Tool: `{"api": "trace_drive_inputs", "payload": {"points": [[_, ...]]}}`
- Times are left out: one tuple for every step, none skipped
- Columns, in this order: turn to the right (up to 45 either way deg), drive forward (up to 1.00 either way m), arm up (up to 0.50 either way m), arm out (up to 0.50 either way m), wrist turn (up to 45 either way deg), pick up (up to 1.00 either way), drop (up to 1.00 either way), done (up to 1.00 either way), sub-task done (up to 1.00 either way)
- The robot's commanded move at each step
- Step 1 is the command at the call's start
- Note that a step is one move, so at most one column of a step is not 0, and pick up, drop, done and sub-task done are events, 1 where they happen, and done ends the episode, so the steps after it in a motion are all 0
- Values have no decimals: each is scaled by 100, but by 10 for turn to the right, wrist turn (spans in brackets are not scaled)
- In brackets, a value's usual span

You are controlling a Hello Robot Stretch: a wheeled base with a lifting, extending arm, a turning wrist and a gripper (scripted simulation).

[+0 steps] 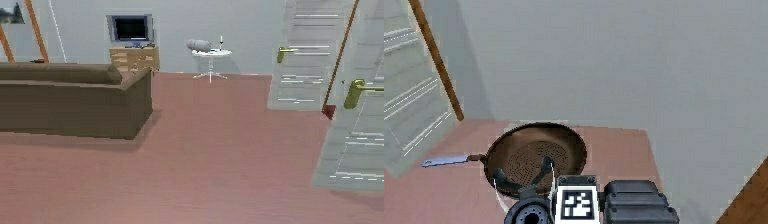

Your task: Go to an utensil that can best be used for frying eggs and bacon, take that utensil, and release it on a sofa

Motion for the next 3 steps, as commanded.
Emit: {"api": "trace_drive_inputs", "payload": {"points": [[0, 100, 0, 0, 0, 0, 0, 0, 0], [0, 100, 0, 0, 0, 0, 0, 0, 0], [-60, 0, 0, 0, 0, 0, 0, 0, 0]]}}
